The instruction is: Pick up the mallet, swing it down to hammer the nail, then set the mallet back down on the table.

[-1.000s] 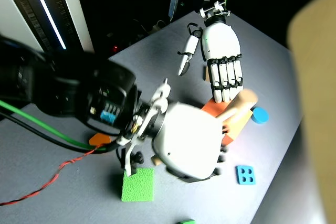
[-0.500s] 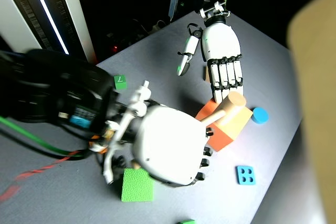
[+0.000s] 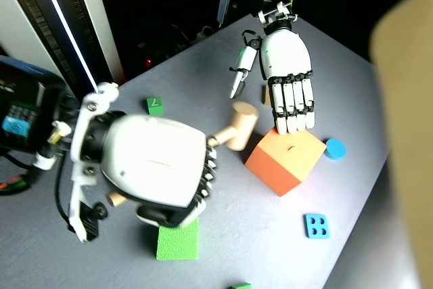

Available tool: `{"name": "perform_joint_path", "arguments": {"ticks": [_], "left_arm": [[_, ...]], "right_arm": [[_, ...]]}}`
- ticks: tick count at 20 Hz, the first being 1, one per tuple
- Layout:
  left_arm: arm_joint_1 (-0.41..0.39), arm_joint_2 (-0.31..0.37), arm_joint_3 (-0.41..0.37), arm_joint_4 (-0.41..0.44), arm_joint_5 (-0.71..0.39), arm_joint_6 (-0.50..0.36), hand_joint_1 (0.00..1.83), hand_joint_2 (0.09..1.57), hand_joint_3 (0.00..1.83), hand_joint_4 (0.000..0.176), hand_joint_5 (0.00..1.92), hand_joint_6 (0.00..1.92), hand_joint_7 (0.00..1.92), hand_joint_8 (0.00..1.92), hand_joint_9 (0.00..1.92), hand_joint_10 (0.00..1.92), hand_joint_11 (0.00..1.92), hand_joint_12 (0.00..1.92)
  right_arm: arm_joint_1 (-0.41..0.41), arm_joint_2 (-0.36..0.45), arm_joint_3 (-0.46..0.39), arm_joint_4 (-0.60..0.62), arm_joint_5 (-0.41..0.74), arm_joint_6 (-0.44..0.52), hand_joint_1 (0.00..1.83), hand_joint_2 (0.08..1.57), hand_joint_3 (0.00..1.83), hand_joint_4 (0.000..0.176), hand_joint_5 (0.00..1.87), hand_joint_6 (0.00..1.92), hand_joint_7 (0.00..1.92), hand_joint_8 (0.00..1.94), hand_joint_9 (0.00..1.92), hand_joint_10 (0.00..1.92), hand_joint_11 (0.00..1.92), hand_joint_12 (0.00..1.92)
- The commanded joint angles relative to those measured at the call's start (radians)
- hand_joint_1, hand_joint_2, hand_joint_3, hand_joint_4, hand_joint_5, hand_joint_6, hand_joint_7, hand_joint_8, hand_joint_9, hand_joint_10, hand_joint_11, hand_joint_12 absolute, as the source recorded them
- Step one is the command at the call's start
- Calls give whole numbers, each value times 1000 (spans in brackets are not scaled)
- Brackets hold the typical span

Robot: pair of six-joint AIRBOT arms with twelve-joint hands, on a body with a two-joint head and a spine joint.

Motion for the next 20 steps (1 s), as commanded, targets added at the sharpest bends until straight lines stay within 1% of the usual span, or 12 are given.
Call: {"name": "perform_joint_path", "arguments": {"ticks": [1, 4, 5, 6, 7, 11, 12, 13, 14, 15, 17, 20], "left_arm": [[-16, 4, 6, -1, -80, -3, 0, 1184, 0, 0, 95, 6, 102, 7, 90, 10, 0, 221], [-52, 14, 6, -1, -53, -3, 0, 1183, 0, 0, 67, 1, 68, 1, 60, 2, 0, 131], [-62, 21, 4, -1, -45, -3, 0, 1187, 2, 0, 66, 1, 66, 0, 57, 1, 0, 124], [-78, 31, 1, -1, -34, -3, 0, 1188, 1, 0, 89, 3, 91, 2, 82, 5, 0, 202], [-89, 37, -1, 0, -26, -3, 0, 1187, 1, 0, 79, 3, 76, 4, 68, 5, 0, 150], [-153, 78, -20, 27, 20, -3, 0, 1191, 1, 0, 72, 0, 70, 1, 57, 1, 0, 110], [-165, 87, -24, 53, 20, -26, 0, 1191, 1, 0, 72, 0, 70, 1, 57, 1, 0, 110], [-176, 97, -25, 107, 25, -73, 0, 1187, 0, 0, 80, 3, 75, 4, 61, 3, 0, 111], [-181, 106, -26, 156, 26, -123, 0, 1186, 0, 0, 89, 3, 88, 2, 75, 4, 0, 185], [-182, 113, -29, 186, 25, -151, 0, 1187, 0, 0, 96, 4, 95, 4, 80, 5, 0, 201], [-182, 127, -33, 264, 3, -220, 0, 1182, 0, 0, 81, 3, 79, 2, 64, 2, 0, 142], [-177, 150, -54, 337, -31, -261, 0, 1190, 1, 0, 82, 0, 78, 3, 68, 1, 0, 176]], "right_arm": [[7, 5, -4, -18, 68, 7, 509, 1504, 0, 176, 1273, 1921, 1551, 1941, 1613, 1921, 1662, 1921], [-12, -21, 8, -26, 42, 12, 507, 1509, 1, 176, 1258, 1921, 1545, 1941, 1615, 1921, 1673, 1921], [-14, -37, 19, -37, 21, 12, 506, 1509, 1, 176, 1258, 1921, 1545, 1941, 1615, 1921, 1675, 1921], [-16, -57, 29, -43, 17, 12, 478, 1519, 4, 176, 1266, 1921, 1552, 1941, 1617, 1921, 1677, 1921], [-17, -71, 37, -45, 17, 12, 471, 1518, 3, 176, 1266, 1921, 1552, 1941, 1617, 1921, 1676, 1921], [-28, -156, 85, -98, 18, 12, 486, 1509, 0, 176, 1261, 1921, 1542, 1941, 1613, 1921, 1671, 1921], [-33, -177, 97, -116, 23, 12, 486, 1509, 0, 176, 1261, 1921, 1542, 1941, 1613, 1921, 1671, 1921], [-37, -199, 109, -125, 22, 12, 490, 1510, 0, 176, 1269, 1921, 1543, 1941, 1609, 1921, 1657, 1921], [-41, -220, 121, -125, 19, 11, 494, 1510, 0, 176, 1286, 1921, 1553, 1941, 1615, 1921, 1657, 1921], [-44, -235, 127, -126, 19, 2, 501, 1512, 0, 176, 1280, 1921, 1559, 1941, 1621, 1921, 1670, 1921], [-54, -272, 142, -126, 27, -35, 564, 1503, 0, 176, 1247, 1921, 1543, 1941, 1626, 1921, 1693, 1921], [-63, -328, 182, -127, 36, -51, 508, 1507, 0, 176, 1262, 1921, 1536, 1941, 1604, 1921, 1652, 1921]]}}
